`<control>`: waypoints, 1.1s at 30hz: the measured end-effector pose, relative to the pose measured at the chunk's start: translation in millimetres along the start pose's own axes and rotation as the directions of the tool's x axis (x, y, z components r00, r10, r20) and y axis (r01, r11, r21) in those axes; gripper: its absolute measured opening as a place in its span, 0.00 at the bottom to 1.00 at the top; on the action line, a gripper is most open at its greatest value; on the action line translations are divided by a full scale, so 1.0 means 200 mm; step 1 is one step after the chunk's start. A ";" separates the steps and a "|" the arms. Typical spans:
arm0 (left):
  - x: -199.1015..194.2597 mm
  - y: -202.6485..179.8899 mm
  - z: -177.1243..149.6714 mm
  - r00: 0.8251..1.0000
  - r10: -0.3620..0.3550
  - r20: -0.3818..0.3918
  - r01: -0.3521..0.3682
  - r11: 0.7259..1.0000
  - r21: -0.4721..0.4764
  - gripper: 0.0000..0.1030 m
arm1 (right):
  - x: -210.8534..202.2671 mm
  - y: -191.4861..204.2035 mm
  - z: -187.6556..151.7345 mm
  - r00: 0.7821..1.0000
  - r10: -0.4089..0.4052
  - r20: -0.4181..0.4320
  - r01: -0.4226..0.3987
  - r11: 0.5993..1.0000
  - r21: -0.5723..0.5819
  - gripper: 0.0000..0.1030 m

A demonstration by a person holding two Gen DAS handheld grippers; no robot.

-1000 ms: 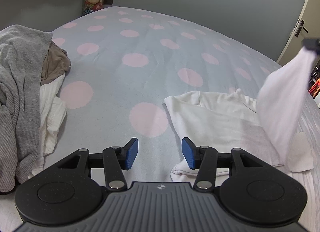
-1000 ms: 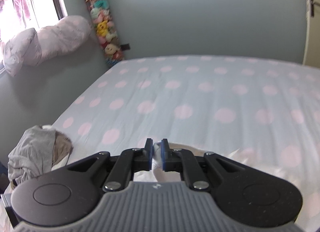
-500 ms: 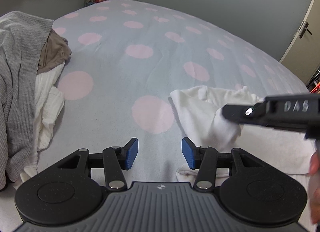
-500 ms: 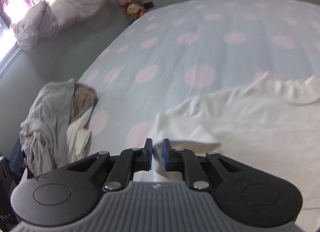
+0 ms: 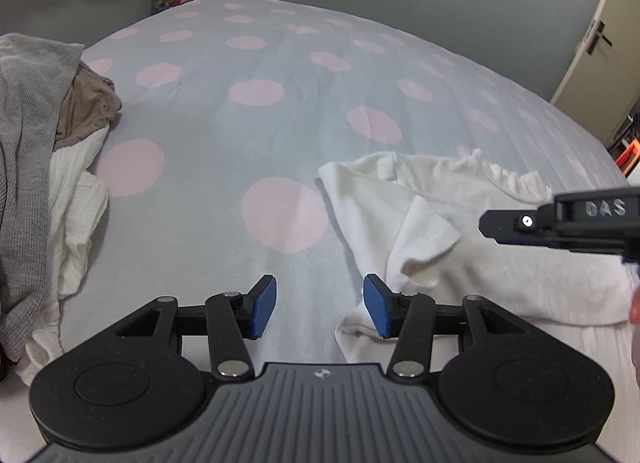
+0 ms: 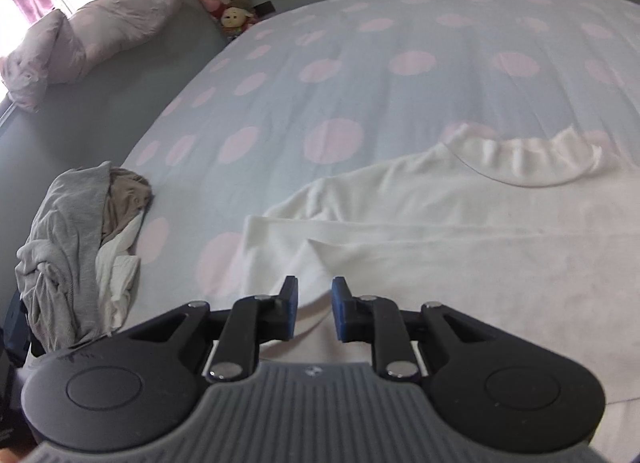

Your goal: Fold clothes

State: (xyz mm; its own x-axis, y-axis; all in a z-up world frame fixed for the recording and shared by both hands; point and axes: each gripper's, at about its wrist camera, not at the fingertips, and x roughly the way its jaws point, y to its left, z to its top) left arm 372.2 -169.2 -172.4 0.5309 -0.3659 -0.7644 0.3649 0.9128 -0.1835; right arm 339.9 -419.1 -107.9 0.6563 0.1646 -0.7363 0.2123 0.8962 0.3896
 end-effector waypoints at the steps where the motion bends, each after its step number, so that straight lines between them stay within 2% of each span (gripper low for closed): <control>1: 0.00 -0.01 0.00 1.000 0.004 -0.002 -0.004 1.000 0.007 0.45 | 0.02 -0.02 0.00 1.000 0.000 -0.004 0.000 1.000 0.009 0.29; 2: 0.01 -0.01 -0.01 1.000 0.010 -0.005 -0.010 1.000 0.008 0.45 | 0.04 -0.03 0.00 1.000 -0.003 -0.007 0.003 1.000 0.010 0.35; 7: 0.07 0.02 -0.01 0.999 0.036 -0.027 -0.036 0.999 -0.002 0.45 | 0.15 -0.07 -0.01 0.999 0.021 -0.040 -0.020 0.999 0.029 0.35; 8: 0.08 0.02 -0.01 0.999 0.038 -0.030 -0.038 0.999 -0.001 0.45 | 0.16 -0.06 -0.01 0.999 0.035 -0.041 -0.033 0.999 0.031 0.34; 11: 0.11 0.02 -0.01 0.998 0.041 -0.037 -0.041 0.999 0.000 0.45 | 0.19 -0.03 0.01 0.996 0.078 -0.032 -0.077 0.997 0.028 0.20; 16: 0.13 0.01 -0.01 0.998 0.039 -0.042 -0.039 0.999 0.009 0.45 | 0.21 0.05 0.08 0.987 0.161 0.007 -0.161 0.987 0.015 0.20; 20: 0.13 0.02 -0.02 0.997 0.057 -0.044 -0.056 0.998 0.014 0.45 | 0.18 0.09 0.12 0.981 0.189 0.040 -0.189 0.982 0.003 0.21; 27: 0.10 0.02 -0.02 0.998 0.046 -0.033 -0.046 0.999 0.008 0.45 | 0.02 -0.02 0.07 0.990 0.132 0.053 -0.131 0.991 -0.023 0.22; 33: 0.02 0.00 0.00 1.000 0.020 -0.002 -0.020 1.000 0.008 0.45 | -0.27 -0.26 -0.08 0.995 0.005 0.096 0.000 0.999 -0.053 0.22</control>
State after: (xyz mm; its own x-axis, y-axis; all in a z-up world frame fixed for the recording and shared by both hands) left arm 375.3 -171.3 -175.5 0.5365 -0.3473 -0.7692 0.3602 0.9184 -0.1635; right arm 281.3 -468.6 -97.2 0.7238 0.1293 -0.6778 0.1732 0.9168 0.3598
